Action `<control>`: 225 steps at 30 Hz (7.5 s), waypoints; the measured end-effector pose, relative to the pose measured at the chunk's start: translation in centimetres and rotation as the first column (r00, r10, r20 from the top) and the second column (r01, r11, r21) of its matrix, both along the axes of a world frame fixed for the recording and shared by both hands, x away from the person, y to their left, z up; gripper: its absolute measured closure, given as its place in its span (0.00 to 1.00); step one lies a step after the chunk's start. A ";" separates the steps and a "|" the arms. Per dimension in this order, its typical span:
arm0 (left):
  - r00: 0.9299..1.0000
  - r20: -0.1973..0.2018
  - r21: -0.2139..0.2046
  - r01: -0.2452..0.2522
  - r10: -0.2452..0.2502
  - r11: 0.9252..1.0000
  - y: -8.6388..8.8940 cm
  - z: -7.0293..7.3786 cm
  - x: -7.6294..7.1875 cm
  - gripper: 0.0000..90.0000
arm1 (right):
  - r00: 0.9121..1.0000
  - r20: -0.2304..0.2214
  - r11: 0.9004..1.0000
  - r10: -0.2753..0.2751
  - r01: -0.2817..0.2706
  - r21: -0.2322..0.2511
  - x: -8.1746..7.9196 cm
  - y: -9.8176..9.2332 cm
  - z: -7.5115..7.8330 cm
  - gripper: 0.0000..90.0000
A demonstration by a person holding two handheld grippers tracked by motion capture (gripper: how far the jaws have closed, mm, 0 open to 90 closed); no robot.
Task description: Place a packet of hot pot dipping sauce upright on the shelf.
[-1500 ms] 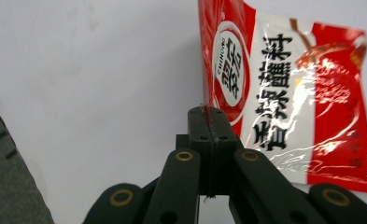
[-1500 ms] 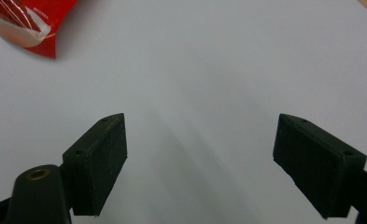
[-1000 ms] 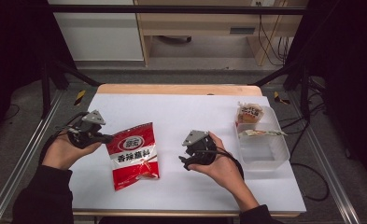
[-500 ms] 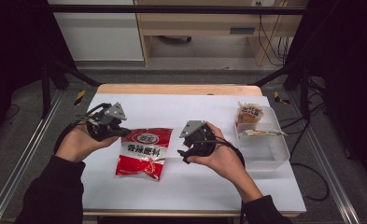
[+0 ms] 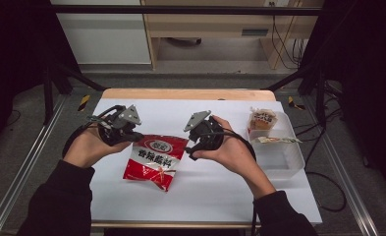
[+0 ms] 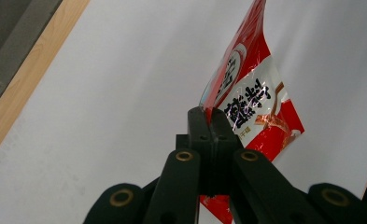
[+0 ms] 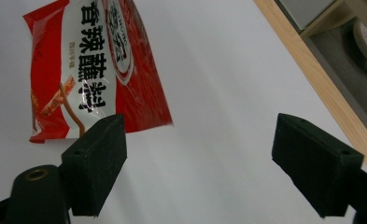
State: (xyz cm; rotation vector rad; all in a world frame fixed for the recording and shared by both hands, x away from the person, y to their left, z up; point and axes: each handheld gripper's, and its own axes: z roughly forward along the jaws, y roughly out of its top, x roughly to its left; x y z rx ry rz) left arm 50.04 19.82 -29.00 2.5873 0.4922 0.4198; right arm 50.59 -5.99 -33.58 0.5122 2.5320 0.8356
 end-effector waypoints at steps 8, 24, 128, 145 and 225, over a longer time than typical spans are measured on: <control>1.000 0.008 -0.002 0.007 -0.007 1.000 -0.3 0.2 -0.1 1.00 | 0.998 -0.047 0.998 0.051 -0.052 -0.021 1.0 1.6 -0.1 0.32; 1.000 0.022 -0.013 -0.011 0.012 1.000 0.2 0.3 -0.1 1.00 | 0.976 -0.152 0.986 0.154 -0.163 -0.045 1.2 4.8 -0.7 0.96; 0.962 -0.122 0.030 -0.244 0.246 0.969 6.8 -13.0 -1.7 0.08 | 0.999 -0.035 0.994 -0.022 0.018 -0.109 -3.1 -13.6 11.9 1.00; 0.961 -0.131 0.042 -0.240 0.243 0.970 6.7 -13.4 -1.6 0.08 | 0.996 -0.039 0.993 -0.085 0.081 -0.090 -3.6 -17.9 10.4 1.00; 0.962 -0.151 0.075 -0.220 0.229 0.973 6.2 -14.0 -1.7 0.07 | 0.952 -0.087 0.954 -0.294 0.287 -0.082 -3.0 -25.8 10.4 1.00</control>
